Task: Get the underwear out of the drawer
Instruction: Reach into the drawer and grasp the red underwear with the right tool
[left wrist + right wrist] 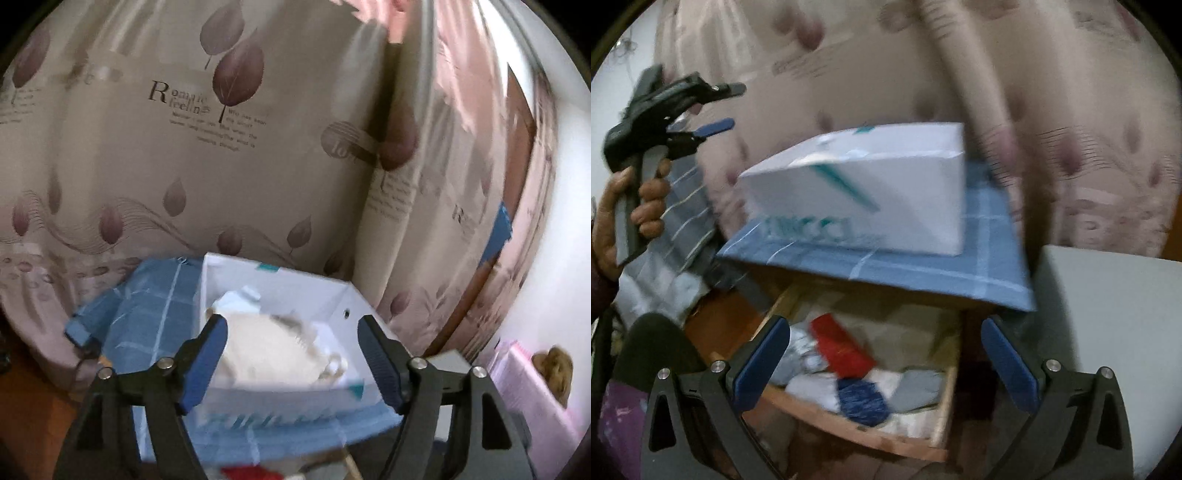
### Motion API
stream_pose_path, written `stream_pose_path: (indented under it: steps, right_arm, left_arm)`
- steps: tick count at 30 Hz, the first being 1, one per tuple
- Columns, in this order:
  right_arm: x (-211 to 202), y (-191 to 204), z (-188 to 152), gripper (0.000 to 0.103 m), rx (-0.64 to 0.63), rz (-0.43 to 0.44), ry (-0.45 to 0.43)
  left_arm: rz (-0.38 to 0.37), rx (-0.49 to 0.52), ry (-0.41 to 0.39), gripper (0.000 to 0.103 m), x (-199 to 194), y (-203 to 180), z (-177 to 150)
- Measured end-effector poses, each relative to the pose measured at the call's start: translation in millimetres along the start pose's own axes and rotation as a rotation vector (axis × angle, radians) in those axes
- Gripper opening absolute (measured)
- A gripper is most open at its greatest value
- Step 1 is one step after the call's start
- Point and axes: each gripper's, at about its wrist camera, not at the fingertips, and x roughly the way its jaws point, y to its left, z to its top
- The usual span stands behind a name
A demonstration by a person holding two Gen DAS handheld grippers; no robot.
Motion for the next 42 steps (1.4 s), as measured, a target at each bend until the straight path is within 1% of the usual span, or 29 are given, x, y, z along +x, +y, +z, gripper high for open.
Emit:
stream_pose_path:
  steps: [1,2,3,5,7,9,10,13,14,15,17,19,20,22,24,31,34,37,38,39,40,42]
  right_arm:
    - [10.7,4.1,-1.6,0.103,0.000,0.014,0.025]
    - [27.5,10.5,-3.8,0.103,-0.016,0.019,0.074]
    - [36.6,15.4,-6.0,0.103,-0.031,0.021,0.103]
    - [59.8,27.3,-11.4,0.100,-0.075,0.039,0.175]
    - [89.4,39.7,-15.3,0.087,-0.126,0.068,0.268]
    - [114.5,52.2,-19.7,0.076,-0.198,0.068,0.342]
    - [127.3,58.6,-22.9,0.075,-0.231,0.068,0.374]
    - [155.1,75.5,-34.5,0.074,-0.335,0.058,0.447]
    - [166.3,82.5,-39.5,0.073,-0.376,0.062,0.479]
    - [173.4,83.9,-41.2,0.069,-0.394,0.064,0.495]
    - [191.7,92.1,-46.7,0.067,-0.449,0.071,0.541]
    - [205.8,97.3,-49.8,0.061,-0.490,0.070,0.573]
    - [215.4,100.1,-52.6,0.060,-0.519,0.060,0.597]
    - [227.9,104.4,-57.3,0.059,-0.570,0.044,0.619]
    - [241.0,104.2,-59.7,0.059,-0.591,0.032,0.638]
    - [278.4,108.4,-73.6,0.060,-0.716,-0.002,0.713]
    - [289.5,105.6,-73.4,0.060,-0.726,0.002,0.722]
    - [299.2,99.8,-72.0,0.060,-0.709,0.005,0.741]
    - [301.8,98.1,-72.9,0.059,-0.706,0.016,0.751]
    - [302.0,97.5,-74.2,0.042,-0.709,0.018,0.753]
    - [301.2,97.1,-75.4,0.036,-0.718,0.019,0.750]
    - [295.3,99.1,-76.0,0.031,-0.746,0.020,0.727]
  left_arm:
    - [0.005,0.007,0.005,0.075,-9.7,5.2,-11.3]
    - [0.014,0.009,0.016,0.075,-15.8,10.5,-19.7]
    - [0.028,0.006,0.033,0.076,-21.9,16.8,-29.2]
    - [0.041,-0.040,0.061,0.076,-31.9,36.4,-49.4]
    - [0.036,-0.096,0.073,0.076,-40.1,53.1,-66.4]
    - [0.054,-0.144,0.087,0.076,-44.2,68.2,-79.3]
    - [0.056,-0.173,0.086,0.076,-45.5,75.8,-85.6]
    - [0.076,-0.226,0.070,0.076,-48.5,91.5,-103.5]
    - [0.088,-0.238,0.075,0.076,-47.4,95.6,-109.2]
    - [0.097,-0.252,0.095,0.076,-44.3,99.3,-113.1]
    - [0.089,-0.278,0.129,0.076,-39.8,104.0,-114.7]
    - [0.091,-0.288,0.117,0.076,-40.8,107.0,-116.2]
    - [0.092,-0.289,0.115,0.076,-41.2,107.5,-116.5]
    - [0.089,-0.295,0.110,0.076,-41.0,108.3,-116.8]
    - [0.091,-0.295,0.109,0.076,-40.4,109.3,-117.2]
    - [0.079,-0.323,0.168,0.076,-31.4,113.2,-120.0]
    - [0.078,-0.334,0.168,0.076,-29.9,114.8,-120.9]
    - [0.079,-0.343,0.187,0.076,-26.2,116.0,-121.8]
    - [0.080,-0.346,0.190,0.076,-25.1,116.4,-122.0]
    - [0.083,-0.349,0.190,0.076,-24.7,116.7,-122.3]
    - [0.085,-0.349,0.189,0.076,-24.7,116.9,-122.3]
    - [0.086,-0.351,0.187,0.076,-24.5,117.3,-122.4]
